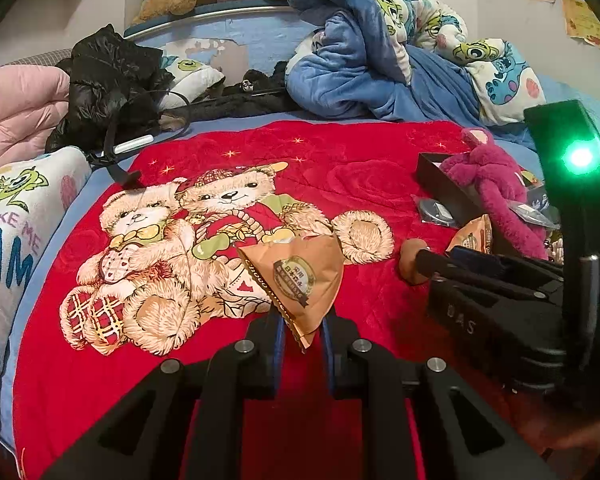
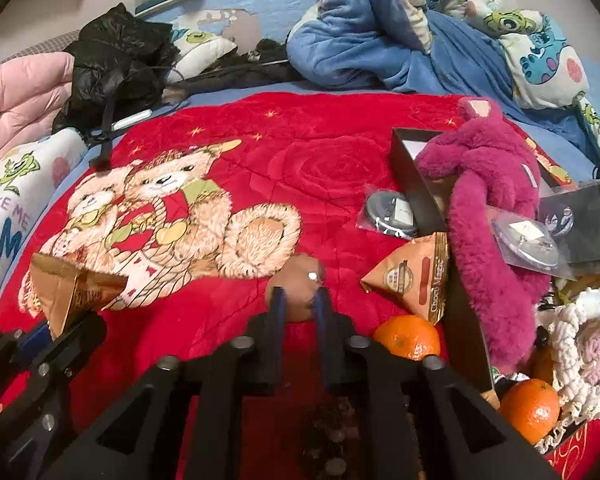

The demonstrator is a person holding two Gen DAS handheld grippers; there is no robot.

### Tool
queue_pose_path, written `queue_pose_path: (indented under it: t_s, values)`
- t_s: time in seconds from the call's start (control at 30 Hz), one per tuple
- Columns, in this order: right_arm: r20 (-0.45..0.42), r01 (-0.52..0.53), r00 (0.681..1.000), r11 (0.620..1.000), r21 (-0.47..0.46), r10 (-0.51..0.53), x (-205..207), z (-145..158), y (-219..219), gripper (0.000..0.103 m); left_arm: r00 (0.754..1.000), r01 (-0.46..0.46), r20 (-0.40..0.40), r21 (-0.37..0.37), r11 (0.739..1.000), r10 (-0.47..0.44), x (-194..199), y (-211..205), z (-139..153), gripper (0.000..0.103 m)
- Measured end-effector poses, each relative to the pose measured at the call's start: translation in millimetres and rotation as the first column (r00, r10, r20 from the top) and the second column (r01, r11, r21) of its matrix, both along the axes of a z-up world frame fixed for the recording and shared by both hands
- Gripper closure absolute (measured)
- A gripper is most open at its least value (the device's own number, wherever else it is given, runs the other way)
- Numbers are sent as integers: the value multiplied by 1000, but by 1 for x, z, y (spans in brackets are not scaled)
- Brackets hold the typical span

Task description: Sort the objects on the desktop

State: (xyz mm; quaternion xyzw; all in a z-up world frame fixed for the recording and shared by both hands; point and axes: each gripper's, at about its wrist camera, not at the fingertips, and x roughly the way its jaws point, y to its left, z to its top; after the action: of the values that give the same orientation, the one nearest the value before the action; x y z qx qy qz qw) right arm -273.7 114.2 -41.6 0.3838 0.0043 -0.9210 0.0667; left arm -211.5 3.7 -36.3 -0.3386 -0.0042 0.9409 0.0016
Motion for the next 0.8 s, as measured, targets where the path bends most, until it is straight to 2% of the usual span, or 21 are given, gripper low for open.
queue_pose_path:
  t_s: [0.03, 0.1, 0.3, 0.6, 0.8]
  values:
    - [1, 5, 1000, 1000, -3, -5, -1, -1, 0, 69, 1000, 1, 0, 0, 1000, -1, 0, 0, 0, 87]
    - [-1, 10, 1000, 1000, -4, -10, -4, -2, 1, 56, 1000, 0, 1, 1, 1000, 0, 0, 0, 0, 87]
    - [32, -1, 1000, 999, -33, 2, -13, -11, 2, 45, 1000, 4, 9, -4, 1000, -4, -1, 2, -3, 87]
    - [48, -19, 999, 999, 37, 18, -16, -18, -10, 45, 1000, 11, 11, 2, 1000, -11, -1, 2, -3, 87]
    - [54, -18, 998, 999, 29, 16, -21, -21, -9, 53, 1000, 10, 13, 3, 1000, -11, -2, 2, -3, 87]
